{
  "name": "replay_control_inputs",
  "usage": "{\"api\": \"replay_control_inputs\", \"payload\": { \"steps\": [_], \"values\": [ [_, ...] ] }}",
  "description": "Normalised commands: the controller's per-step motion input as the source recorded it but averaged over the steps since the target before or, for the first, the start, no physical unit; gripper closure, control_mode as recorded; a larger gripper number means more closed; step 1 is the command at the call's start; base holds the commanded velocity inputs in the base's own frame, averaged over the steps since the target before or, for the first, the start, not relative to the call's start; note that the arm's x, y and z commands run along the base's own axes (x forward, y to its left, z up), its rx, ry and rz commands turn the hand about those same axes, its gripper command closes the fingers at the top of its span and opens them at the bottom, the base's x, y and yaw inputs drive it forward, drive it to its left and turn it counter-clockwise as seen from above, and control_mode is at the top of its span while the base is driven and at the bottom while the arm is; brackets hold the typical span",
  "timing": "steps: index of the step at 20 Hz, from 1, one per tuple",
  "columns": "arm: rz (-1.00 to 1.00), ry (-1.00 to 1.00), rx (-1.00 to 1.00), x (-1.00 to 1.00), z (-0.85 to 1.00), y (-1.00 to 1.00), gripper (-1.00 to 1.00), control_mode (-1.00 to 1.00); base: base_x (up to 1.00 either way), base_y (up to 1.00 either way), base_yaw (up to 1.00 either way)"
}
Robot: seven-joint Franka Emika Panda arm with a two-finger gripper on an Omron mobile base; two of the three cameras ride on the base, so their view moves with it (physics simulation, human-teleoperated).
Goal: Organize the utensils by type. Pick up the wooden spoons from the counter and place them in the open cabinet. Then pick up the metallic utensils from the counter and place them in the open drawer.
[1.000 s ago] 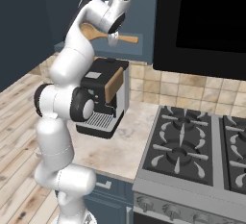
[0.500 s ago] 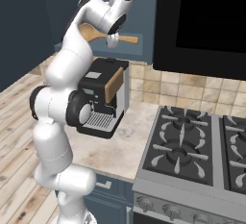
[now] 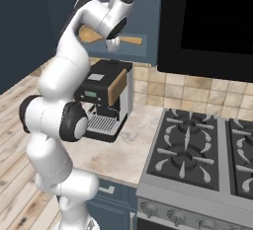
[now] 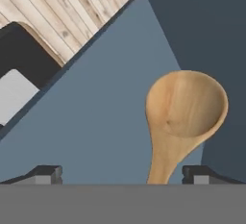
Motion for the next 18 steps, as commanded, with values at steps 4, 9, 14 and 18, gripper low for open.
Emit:
{"api": "replay_control_inputs", "payload": {
  "steps": [4,9,14,18],
  "values": [
    [-0.01,-0.13,0.00,-0.58,-0.02,0.15,-1.00,-1.00,0.00,0.00,0.00],
    [-0.17,-0.08,0.00,-0.71,0.00,0.10,-1.00,-1.00,0.00,0.00,0.00],
    [-0.35,0.00,0.00,-0.82,-0.01,0.12,-1.00,-1.00,0.00,0.00,0.00],
    [-0.50,0.00,0.06,-0.90,-0.04,0.03,-1.00,-1.00,0.00,0.00,0.00]
  ]
}}
